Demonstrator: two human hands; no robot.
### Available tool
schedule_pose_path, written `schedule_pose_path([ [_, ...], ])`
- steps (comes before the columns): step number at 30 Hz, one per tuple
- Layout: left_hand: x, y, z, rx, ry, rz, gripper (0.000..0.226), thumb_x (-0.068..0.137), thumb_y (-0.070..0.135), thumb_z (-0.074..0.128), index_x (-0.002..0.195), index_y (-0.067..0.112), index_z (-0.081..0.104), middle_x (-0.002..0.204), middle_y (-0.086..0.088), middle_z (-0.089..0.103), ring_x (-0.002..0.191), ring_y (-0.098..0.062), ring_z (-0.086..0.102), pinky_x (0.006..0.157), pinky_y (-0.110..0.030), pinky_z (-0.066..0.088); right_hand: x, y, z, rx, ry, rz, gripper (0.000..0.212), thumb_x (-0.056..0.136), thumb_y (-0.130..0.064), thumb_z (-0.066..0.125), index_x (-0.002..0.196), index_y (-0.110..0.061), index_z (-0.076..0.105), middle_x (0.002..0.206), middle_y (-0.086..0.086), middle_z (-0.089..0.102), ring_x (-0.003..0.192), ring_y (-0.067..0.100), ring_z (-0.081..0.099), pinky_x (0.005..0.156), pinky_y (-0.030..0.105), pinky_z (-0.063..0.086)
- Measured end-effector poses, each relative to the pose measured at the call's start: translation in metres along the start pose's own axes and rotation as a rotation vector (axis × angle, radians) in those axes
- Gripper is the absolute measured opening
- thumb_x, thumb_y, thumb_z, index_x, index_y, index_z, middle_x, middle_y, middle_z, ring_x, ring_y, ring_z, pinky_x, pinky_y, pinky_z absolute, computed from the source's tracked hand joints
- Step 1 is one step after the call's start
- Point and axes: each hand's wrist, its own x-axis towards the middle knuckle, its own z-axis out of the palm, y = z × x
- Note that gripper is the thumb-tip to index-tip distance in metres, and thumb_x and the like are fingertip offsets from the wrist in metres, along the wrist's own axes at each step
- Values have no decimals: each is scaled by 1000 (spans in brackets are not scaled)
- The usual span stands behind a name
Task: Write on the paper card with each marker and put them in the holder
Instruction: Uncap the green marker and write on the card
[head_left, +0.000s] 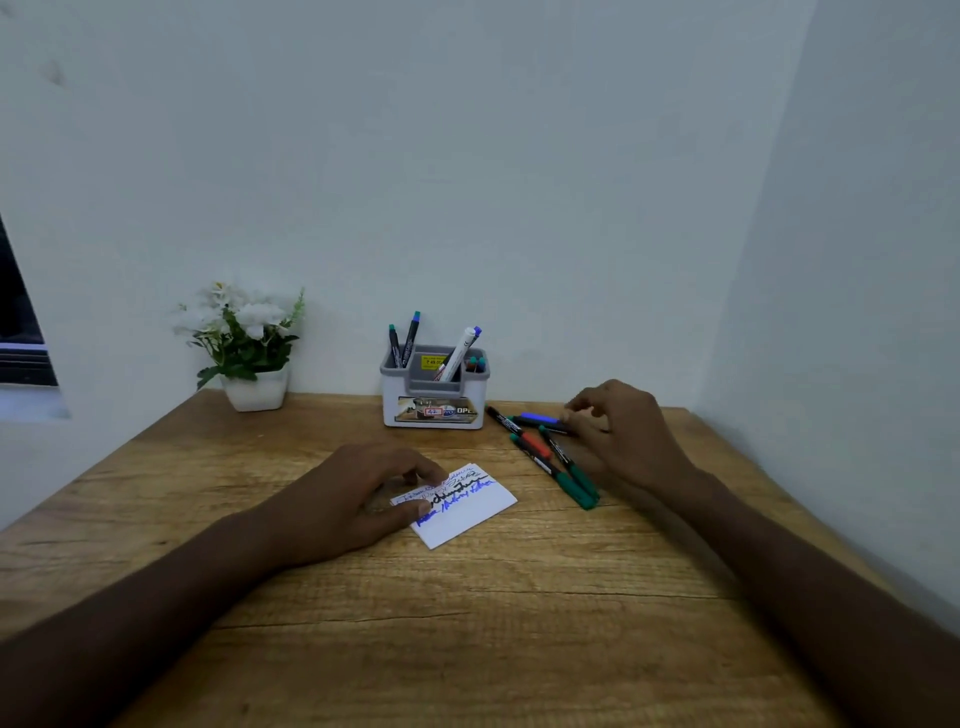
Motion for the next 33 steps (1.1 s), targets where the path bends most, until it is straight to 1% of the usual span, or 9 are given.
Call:
schedule_pose_path([
  [4,0,0,0,8,6,0,34,99,46,66,132,39,64,127,28,65,113,6,60,89,-20,50,-14,-21,-7,40,-57,-58,14,85,-41,85,86,-27,82,84,-8,72,78,6,64,66,23,47],
  [7,-1,2,0,-23,40,-22,43,97,45,69,138,38,58,132,28,61,116,6,59,89,-14,47,-18,-39,-5,-26,-145,-93,17,82,-42,87,79,-31,73,75,-12,72,68,3,63,66,20,49],
  [12,-1,9,-1,-66,110,-7,47,96,35,73,140,34,56,132,26,59,116,1,61,86,-17,52,-20,-49,4,-181,-209,-46,11,88,-35,80,94,-26,77,88,-7,74,77,7,64,77,29,57],
  [18,-1,15,1,-205,80,38,45,94,18,76,134,31,60,131,19,59,112,-6,69,83,-19,60,-22,-52,8,-165,-216,1,18,90,-25,75,107,-20,73,89,-4,73,73,6,61,62,23,48],
  [22,0,14,3,-210,72,17,43,94,19,76,130,34,60,128,25,57,110,-4,70,76,-14,58,-22,-60,5,-163,-183,-18,22,93,-22,69,113,-16,74,96,1,72,81,15,63,71,31,53],
  [25,0,15,6,-254,65,-28,39,97,20,73,131,34,60,127,24,56,110,-4,70,76,-16,60,-27,-73,0,159,-122,-4,11,97,-18,68,102,-15,76,75,-7,67,63,4,59,59,14,41],
  [26,0,16,5,-253,67,-40,35,99,25,70,131,35,60,128,23,55,111,-4,69,76,-17,60,-31,-79,0,319,-138,21,9,101,-21,67,100,-17,75,72,-6,68,62,3,61,61,13,44],
  [29,0,23,2,-187,65,-55,35,103,48,54,135,34,60,140,23,48,111,1,65,77,-15,59,-43,-94,4,820,-278,96,14,107,-24,65,105,-11,69,86,9,80,78,19,79,76,33,65],
  [33,2,33,0,-19,75,-44,44,104,58,42,132,31,62,145,18,48,105,4,61,81,-17,54,-55,-110,19,1104,-342,115,18,102,-23,69,116,-13,73,100,13,84,90,29,82,80,31,66],
])
